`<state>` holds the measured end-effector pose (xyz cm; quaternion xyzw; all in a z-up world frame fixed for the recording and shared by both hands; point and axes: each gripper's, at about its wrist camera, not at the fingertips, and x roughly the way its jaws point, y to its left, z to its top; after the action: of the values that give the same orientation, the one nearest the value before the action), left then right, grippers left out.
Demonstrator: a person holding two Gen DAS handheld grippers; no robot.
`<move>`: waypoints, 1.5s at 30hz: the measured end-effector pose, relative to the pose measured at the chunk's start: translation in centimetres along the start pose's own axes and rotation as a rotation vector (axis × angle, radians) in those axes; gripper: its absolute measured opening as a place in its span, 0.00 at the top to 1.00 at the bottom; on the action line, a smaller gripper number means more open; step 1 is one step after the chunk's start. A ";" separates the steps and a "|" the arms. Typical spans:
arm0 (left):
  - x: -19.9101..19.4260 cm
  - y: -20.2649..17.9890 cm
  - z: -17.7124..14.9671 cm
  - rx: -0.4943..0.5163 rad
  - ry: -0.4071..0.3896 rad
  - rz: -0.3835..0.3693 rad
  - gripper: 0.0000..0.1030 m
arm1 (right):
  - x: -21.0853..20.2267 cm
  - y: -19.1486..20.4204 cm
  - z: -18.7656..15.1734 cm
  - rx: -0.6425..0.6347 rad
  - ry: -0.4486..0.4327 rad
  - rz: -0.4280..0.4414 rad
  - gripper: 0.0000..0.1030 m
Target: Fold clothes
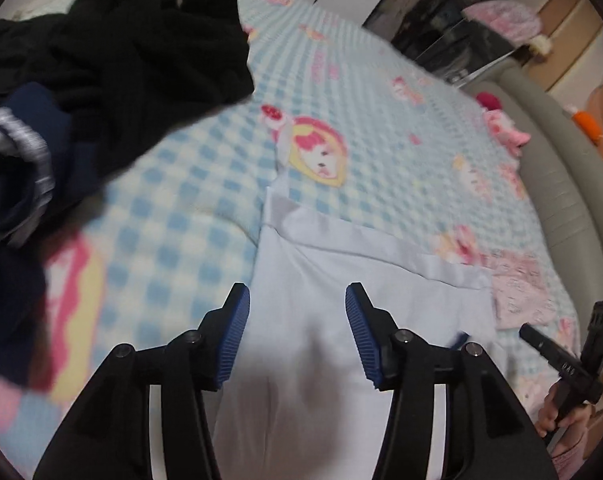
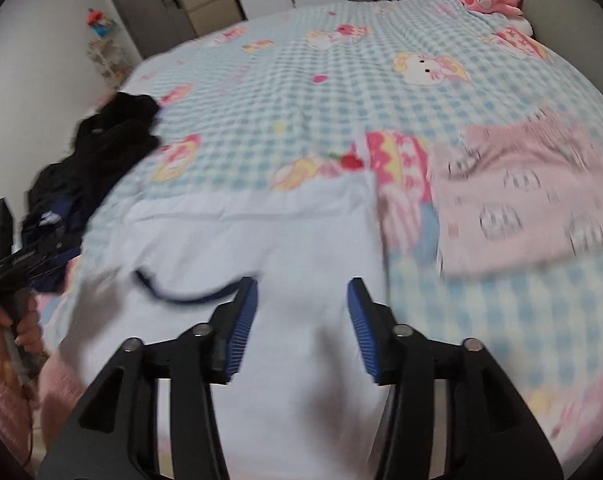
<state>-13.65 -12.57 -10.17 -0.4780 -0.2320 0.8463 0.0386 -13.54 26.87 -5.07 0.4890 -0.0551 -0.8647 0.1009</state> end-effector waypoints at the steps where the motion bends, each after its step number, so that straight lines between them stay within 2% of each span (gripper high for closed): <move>1: 1.1 0.2 0.5 -0.008 0.018 0.004 0.49 | 1.0 0.0 0.7 0.009 0.012 -0.025 0.47; 6: 6.4 1.2 3.1 -0.022 0.091 0.061 0.45 | 7.3 -2.2 3.6 0.040 0.081 -0.092 0.43; 8: 7.7 1.1 3.8 -0.027 0.102 0.040 0.45 | 9.4 -3.0 4.6 0.059 0.090 -0.105 0.33; 10: 8.3 0.7 4.2 -0.025 0.099 0.009 0.50 | 11.5 -3.7 5.4 0.080 0.115 -0.101 0.32; 11: 8.4 0.2 4.3 -0.010 0.094 0.005 0.70 | 12.7 -4.0 5.7 0.090 0.135 -0.092 0.35; 12: 8.1 -0.3 4.3 0.019 0.086 0.026 0.89 | 13.2 -4.1 5.8 0.100 0.147 -0.078 0.45; 13: 7.8 -0.8 4.3 0.049 0.078 0.048 0.91 | 13.3 -4.0 5.8 0.110 0.143 -0.064 0.75; 14: 6.8 -1.2 4.1 0.071 0.060 0.040 0.93 | 12.5 -3.6 5.8 0.091 0.117 -0.048 0.90; 19: 1.5 -3.0 3.1 0.178 -0.035 -0.016 0.93 | 5.9 -0.9 4.6 -0.014 -0.045 0.028 0.93; 23: -4.3 -3.5 0.0 0.220 -0.134 -0.041 0.93 | -0.7 1.0 1.8 -0.092 -0.150 0.060 0.93; 25: -7.0 -3.2 -1.8 0.224 -0.183 -0.044 0.93 | -3.0 1.4 0.0 -0.110 -0.172 0.058 0.93; 27: -9.2 -2.7 -4.1 0.218 -0.213 -0.058 0.93 | -4.7 1.0 -2.3 -0.094 -0.180 0.072 0.93; 31: -11.2 -1.9 -9.7 0.228 -0.201 -0.044 0.93 | -6.3 0.7 -7.7 -0.069 -0.175 0.078 0.93; 35: -9.0 -0.6 -14.3 0.235 -0.085 0.026 0.93 | -3.1 0.2 -12.9 -0.075 -0.029 0.033 0.93; 36: -8.3 -0.1 -14.9 0.231 -0.036 0.054 0.89 | -2.1 0.0 -14.0 -0.076 0.015 0.021 0.93; 38: -8.9 0.7 -15.2 0.201 -0.015 0.045 0.88 | -2.7 -0.2 -14.5 -0.082 0.006 0.002 0.91; 40: -11.2 1.6 -15.3 0.162 -0.064 0.019 0.87 | -4.0 -0.4 -14.5 -0.090 -0.014 -0.024 0.86; 41: -12.3 2.0 -15.2 0.144 -0.096 0.016 0.82 | -4.7 -0.5 -14.5 -0.094 -0.024 -0.036 0.78; 42: -13.4 2.5 -14.9 0.122 -0.120 0.010 0.73 | -5.6 -0.8 -14.3 -0.088 -0.047 -0.047 0.74; 43: -14.1 2.9 -14.6 0.096 -0.142 0.002 0.68 | -6.5 -1.2 -14.1 -0.082 -0.071 -0.058 0.69; 45: -14.7 3.4 -14.1 0.067 -0.176 -0.038 0.66 | -7.2 -0.7 -13.0 -0.090 -0.109 -0.045 0.68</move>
<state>6.51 -14.79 -6.12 -0.3958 -0.2149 0.8914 0.0500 1.10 29.19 -5.88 0.4371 -0.0107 -0.8938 0.1000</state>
